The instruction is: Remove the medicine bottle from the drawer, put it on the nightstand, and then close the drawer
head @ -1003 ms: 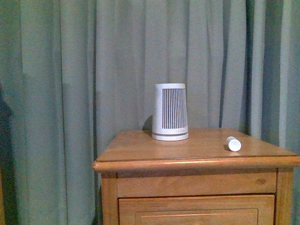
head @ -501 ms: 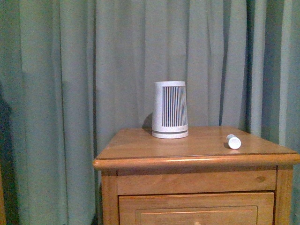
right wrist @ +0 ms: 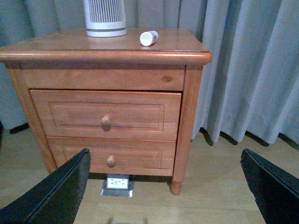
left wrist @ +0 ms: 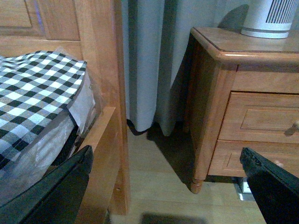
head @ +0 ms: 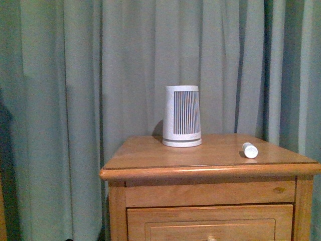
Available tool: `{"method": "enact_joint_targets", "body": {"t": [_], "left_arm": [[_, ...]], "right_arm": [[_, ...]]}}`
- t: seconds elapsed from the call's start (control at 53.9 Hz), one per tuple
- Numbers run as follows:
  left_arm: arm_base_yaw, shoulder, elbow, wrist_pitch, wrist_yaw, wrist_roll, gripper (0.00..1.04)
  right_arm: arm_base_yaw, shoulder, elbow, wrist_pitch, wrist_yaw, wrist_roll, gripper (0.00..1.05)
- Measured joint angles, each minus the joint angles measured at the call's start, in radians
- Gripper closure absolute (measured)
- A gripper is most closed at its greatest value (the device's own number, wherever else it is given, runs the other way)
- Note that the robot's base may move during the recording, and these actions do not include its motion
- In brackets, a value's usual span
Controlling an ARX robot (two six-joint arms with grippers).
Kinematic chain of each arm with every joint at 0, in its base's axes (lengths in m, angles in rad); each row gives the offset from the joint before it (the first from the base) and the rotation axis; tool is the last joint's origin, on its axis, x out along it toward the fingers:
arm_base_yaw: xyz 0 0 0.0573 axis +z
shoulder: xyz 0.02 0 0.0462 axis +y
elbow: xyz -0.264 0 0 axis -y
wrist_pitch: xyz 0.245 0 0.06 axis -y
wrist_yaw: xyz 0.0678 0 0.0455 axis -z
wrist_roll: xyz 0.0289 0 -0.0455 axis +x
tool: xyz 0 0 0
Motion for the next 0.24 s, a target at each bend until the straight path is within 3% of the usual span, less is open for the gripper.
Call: {"method": "enact_joint_targets", "body": {"t": [0.241], "left_arm": [[0.000,0.000,0.000,0.000,0.000,0.000,0.07]], "right_arm": [[0.000,0.000,0.000,0.000,0.000,0.000,0.07]]}}
